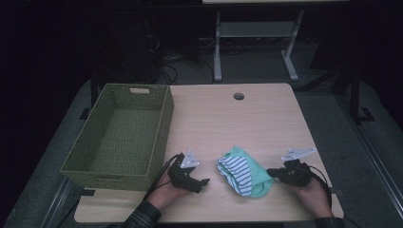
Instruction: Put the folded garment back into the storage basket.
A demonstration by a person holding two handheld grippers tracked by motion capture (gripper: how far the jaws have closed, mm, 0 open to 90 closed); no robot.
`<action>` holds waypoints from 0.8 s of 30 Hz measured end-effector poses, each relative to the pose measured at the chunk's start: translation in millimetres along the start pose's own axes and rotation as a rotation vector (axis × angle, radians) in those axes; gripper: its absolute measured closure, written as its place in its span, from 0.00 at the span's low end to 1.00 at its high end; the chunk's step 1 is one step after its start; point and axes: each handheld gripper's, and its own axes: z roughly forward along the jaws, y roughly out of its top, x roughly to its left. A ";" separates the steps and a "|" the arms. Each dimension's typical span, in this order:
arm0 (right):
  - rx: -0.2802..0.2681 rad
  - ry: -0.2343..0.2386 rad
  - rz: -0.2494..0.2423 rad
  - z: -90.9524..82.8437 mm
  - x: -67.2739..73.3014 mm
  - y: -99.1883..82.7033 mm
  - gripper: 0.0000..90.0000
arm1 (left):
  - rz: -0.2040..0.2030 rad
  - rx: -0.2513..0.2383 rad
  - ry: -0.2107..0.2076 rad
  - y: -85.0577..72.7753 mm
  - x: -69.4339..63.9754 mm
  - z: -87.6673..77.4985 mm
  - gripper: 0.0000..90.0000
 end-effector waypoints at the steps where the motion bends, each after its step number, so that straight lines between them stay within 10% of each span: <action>1: -0.004 -0.005 0.004 -0.5 0.7 -0.9 1.00 | 0.000 0.000 -0.001 0.1 0.0 0.1 0.14; 24: -0.119 -0.365 0.182 -7.7 -49.5 -18.8 0.17 | 0.017 0.012 -0.013 2.8 2.6 1.6 0.14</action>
